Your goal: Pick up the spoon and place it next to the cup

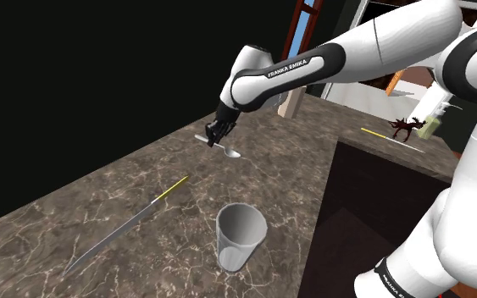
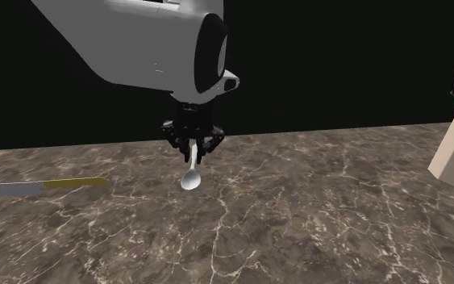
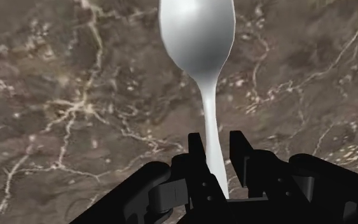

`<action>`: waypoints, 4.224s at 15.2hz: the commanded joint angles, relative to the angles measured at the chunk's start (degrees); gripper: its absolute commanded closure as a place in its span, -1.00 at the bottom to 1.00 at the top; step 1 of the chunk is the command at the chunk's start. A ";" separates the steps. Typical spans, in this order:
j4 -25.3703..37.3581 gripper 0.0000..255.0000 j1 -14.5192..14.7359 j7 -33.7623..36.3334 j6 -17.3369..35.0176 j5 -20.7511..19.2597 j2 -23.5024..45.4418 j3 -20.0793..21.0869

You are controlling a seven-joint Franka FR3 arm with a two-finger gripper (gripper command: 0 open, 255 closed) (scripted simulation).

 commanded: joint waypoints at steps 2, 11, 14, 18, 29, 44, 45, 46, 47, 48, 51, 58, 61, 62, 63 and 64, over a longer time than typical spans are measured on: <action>1.12 1.00 0.00 0.31 -2.18 -0.17 -1.05 -0.05; 4.42 1.00 -0.06 1.04 -8.35 -0.52 -3.94 -0.15; 5.75 1.00 -0.08 1.28 -10.45 -0.64 -4.72 -0.18; 7.72 1.00 -0.10 1.59 -13.28 -0.78 -5.60 -0.22; 14.29 1.00 -0.17 2.44 -21.30 -1.17 -7.08 -0.30; 22.17 1.00 -1.72 0.74 -30.81 -0.74 -8.48 -1.34; 21.29 1.00 -2.47 -0.61 -30.79 -0.33 -9.18 -1.85; 20.50 1.00 -3.20 -1.97 -30.81 0.06 -9.83 -2.39; 19.79 1.00 -3.93 -3.33 -30.86 0.44 -10.42 -2.95; 19.15 1.00 -4.66 -4.69 -30.93 0.80 -10.96 -3.50; 17.71 1.00 -6.79 -8.79 -31.32 1.79 -12.21 -5.27; 16.93 1.00 -11.69 -18.31 -33.06 3.78 -13.14 -9.62; 17.69 1.00 -13.82 -22.36 -34.12 4.59 -12.67 -11.52; 18.09 1.00 -14.54 -23.70 -34.52 4.86 -12.40 -12.15; 18.56 1.00 -15.27 -25.04 -34.94 5.15 -12.07 -12.77; 19.11 1.00 -15.99 -26.38 -35.38 5.44 -11.67 -13.40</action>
